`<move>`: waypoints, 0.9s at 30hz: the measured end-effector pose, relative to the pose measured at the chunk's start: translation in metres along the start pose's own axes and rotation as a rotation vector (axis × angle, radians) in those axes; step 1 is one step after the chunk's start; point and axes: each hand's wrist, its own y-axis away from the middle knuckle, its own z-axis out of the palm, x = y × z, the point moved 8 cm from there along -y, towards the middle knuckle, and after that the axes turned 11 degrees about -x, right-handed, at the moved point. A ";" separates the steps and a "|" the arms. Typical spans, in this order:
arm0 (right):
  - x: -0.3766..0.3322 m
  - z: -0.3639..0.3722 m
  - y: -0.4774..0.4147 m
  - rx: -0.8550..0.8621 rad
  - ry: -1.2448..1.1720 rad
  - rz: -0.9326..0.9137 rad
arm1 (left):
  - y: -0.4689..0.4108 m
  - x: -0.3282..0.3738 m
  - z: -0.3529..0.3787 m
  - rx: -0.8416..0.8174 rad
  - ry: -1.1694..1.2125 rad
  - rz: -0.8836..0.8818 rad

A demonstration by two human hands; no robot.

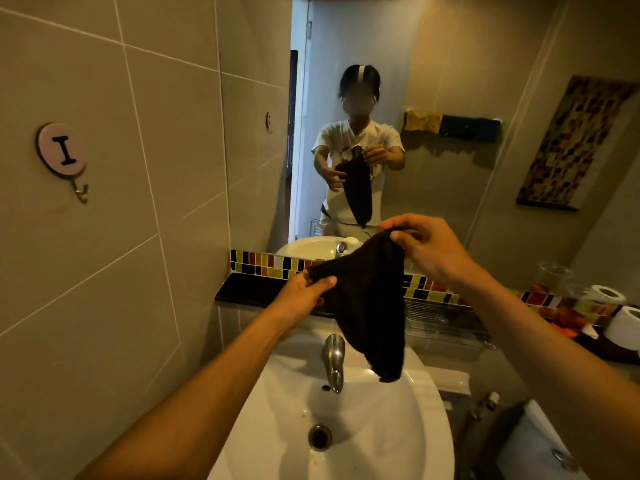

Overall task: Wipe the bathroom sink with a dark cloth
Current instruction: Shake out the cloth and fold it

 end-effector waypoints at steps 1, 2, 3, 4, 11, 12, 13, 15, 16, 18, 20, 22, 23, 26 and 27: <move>-0.003 -0.002 0.002 0.005 -0.012 -0.004 | 0.001 -0.002 0.001 -0.002 0.115 0.015; -0.007 -0.004 0.004 0.010 -0.017 -0.012 | 0.002 -0.006 0.004 -0.020 0.192 0.024; -0.011 -0.005 0.005 0.011 -0.018 -0.019 | 0.006 -0.011 0.011 -0.048 0.209 0.024; -0.014 -0.006 0.006 0.006 -0.021 -0.023 | 0.009 -0.020 0.021 -0.085 0.177 0.001; 0.012 -0.010 0.007 0.033 -0.095 0.116 | 0.022 -0.055 0.082 -0.301 0.219 -0.188; 0.023 -0.012 0.010 0.043 -0.097 0.157 | 0.023 -0.056 0.082 -0.311 0.212 -0.210; 0.036 -0.013 0.012 0.058 -0.102 0.198 | 0.023 -0.056 0.082 -0.314 0.219 -0.228; 0.062 -0.013 0.020 0.106 -0.130 0.270 | 0.021 -0.057 0.079 -0.310 0.258 -0.241; 0.075 -0.012 0.025 0.135 -0.160 0.301 | 0.020 -0.057 0.077 -0.297 0.288 -0.242; 0.101 -0.006 0.035 0.174 -0.287 0.368 | 0.019 -0.055 0.075 -0.266 0.336 -0.225; 0.124 0.012 0.044 0.128 -0.463 0.434 | 0.018 -0.054 0.073 -0.242 0.359 -0.216; 0.141 0.036 0.054 0.026 -0.579 0.513 | 0.019 -0.050 0.069 -0.220 0.359 -0.209; 0.144 0.051 0.059 -0.049 -0.610 0.553 | 0.019 -0.048 0.066 -0.206 0.349 -0.205; 0.148 0.091 0.072 -0.210 -0.765 0.601 | 0.016 -0.044 0.051 -0.145 0.322 -0.191; 0.149 0.099 0.073 -0.216 -0.821 0.583 | 0.016 -0.043 0.045 -0.122 0.311 -0.195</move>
